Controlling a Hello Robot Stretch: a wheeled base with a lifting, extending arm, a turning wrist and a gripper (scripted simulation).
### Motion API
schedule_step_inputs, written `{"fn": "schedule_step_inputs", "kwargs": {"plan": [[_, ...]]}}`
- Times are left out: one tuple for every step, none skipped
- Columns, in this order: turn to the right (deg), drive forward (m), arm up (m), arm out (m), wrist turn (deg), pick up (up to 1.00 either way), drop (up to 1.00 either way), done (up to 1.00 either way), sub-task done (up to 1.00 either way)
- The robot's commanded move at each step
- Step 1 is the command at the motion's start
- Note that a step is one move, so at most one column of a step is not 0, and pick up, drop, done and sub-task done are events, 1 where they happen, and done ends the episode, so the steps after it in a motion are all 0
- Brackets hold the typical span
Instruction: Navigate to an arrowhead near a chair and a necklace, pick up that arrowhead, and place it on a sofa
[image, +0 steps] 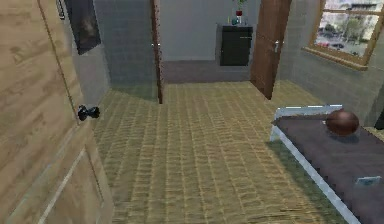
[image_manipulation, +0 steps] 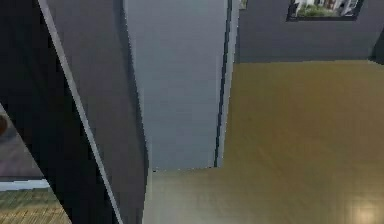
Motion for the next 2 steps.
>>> {"fn": "schedule_step_inputs", "kwargs": {"plan": [[0.0,1.00,0.00,0.00,0.0,0.00,0.00,0.00,0.00],[-3.0,0.00,0.00,0.00,0.0,0.00,0.00,0.00,0.00]]}}
